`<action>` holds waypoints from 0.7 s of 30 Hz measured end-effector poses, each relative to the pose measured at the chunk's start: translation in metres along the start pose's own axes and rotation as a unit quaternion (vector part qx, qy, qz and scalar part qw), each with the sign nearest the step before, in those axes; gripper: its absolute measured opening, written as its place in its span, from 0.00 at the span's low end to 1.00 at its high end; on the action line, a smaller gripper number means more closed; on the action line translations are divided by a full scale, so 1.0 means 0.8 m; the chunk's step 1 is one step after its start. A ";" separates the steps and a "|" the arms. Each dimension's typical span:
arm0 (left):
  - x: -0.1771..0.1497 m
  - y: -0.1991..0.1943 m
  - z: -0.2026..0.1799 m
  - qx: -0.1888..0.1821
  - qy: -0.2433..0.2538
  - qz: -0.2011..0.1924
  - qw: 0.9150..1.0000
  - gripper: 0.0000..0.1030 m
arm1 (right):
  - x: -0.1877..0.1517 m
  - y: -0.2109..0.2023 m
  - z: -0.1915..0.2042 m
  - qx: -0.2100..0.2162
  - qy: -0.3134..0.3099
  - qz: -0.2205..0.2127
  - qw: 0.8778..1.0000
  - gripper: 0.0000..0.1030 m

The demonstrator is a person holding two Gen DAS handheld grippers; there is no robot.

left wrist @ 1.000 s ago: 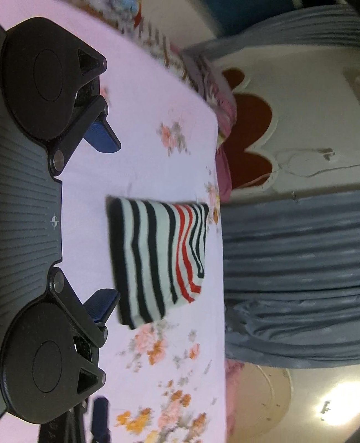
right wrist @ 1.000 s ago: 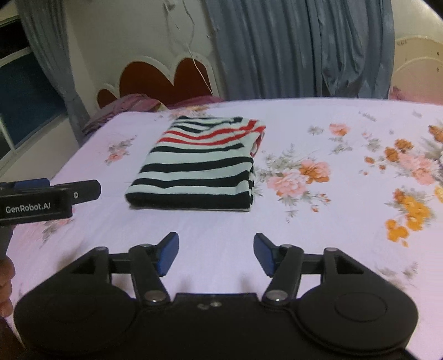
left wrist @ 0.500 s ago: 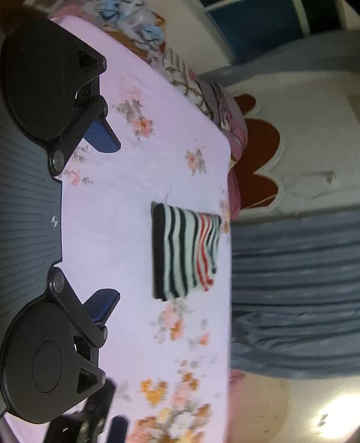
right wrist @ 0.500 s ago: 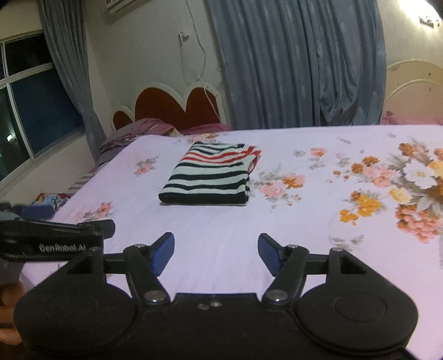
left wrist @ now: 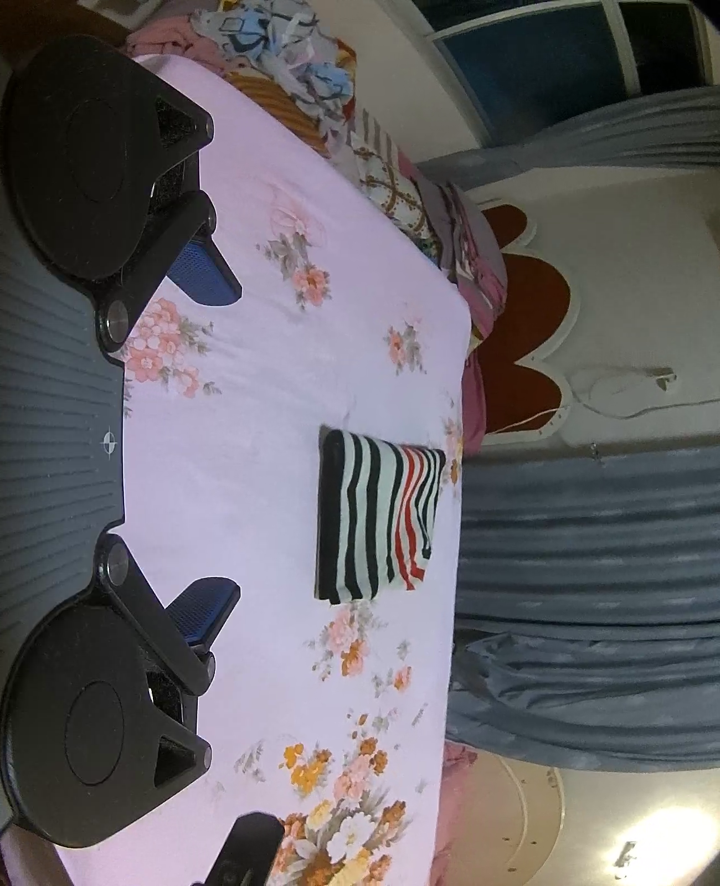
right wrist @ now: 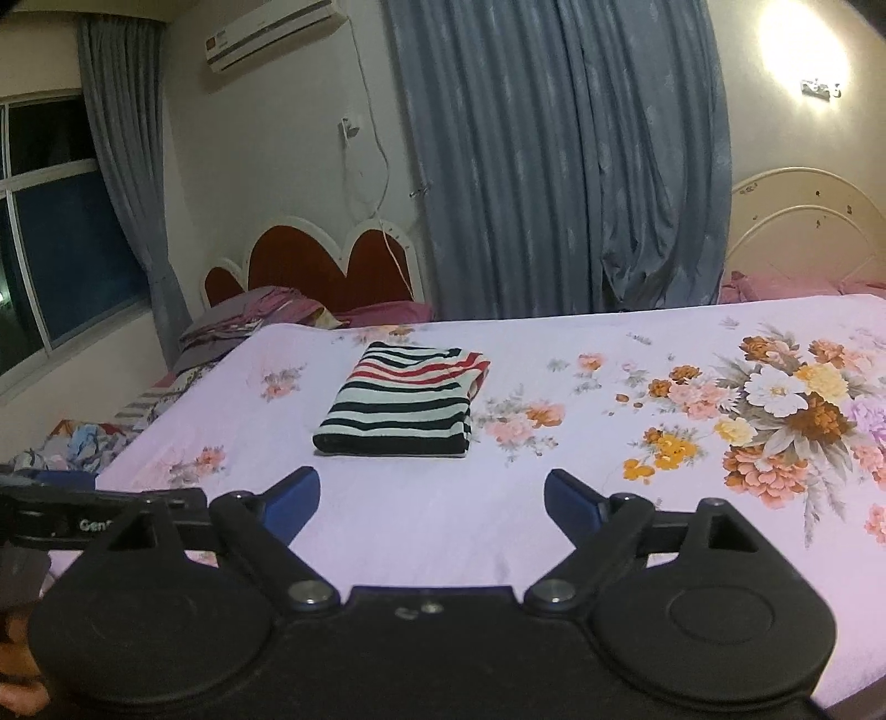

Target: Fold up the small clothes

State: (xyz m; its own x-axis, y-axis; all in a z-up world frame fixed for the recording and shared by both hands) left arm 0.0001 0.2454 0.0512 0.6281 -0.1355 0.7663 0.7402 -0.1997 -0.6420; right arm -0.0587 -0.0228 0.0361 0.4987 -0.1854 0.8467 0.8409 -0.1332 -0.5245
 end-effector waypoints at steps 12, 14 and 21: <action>0.003 -0.019 0.006 0.000 -0.013 -0.010 1.000 1.00 | -0.004 -0.007 0.014 0.013 -0.001 -0.004 1.000 0.86; 0.003 -0.019 0.008 -0.003 -0.017 -0.010 1.000 1.00 | -0.004 -0.006 0.013 0.012 0.000 -0.004 1.000 0.86; 0.000 -0.019 0.009 -0.008 -0.020 -0.013 1.000 1.00 | -0.004 -0.006 0.015 0.011 0.001 -0.004 1.000 0.87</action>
State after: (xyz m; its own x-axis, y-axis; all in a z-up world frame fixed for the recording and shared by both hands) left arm -0.0092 0.2557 0.0604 0.6185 -0.0912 0.7805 0.7524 -0.2178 -0.6217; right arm -0.0621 -0.0096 0.0371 0.4914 -0.1872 0.8506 0.8493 -0.1135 -0.5156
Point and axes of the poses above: each gripper's, at about its wrist camera, not at the fingertips, and y roughly the way its jaws point, z to its left, x to its top, the point moved 1 cm from there along y, roughly the way its jaws point, and after that the axes turned 15 degrees about -x, right-handed, at the moved point
